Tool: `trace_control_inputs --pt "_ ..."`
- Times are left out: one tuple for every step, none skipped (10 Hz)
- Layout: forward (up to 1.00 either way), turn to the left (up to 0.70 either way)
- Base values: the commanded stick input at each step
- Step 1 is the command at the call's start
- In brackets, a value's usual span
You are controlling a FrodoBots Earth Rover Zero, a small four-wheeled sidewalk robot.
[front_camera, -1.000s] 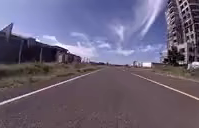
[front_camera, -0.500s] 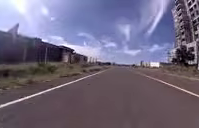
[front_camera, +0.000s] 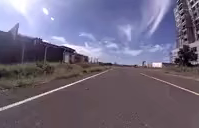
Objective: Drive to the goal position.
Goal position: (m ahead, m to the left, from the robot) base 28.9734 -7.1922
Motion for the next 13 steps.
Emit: trace_control_inputs --pt "0.98 0.00" --pt "0.98 0.00" --pt "0.98 0.00" --pt "0.98 0.00" --pt "0.98 -0.13" --pt "0.98 -0.33" --pt "0.98 -0.39" --pt "0.98 -0.39" --pt "0.98 -0.39" --pt "0.98 -0.39" --pt "0.98 -0.07" --pt "0.98 0.00" --pt "0.98 0.00"
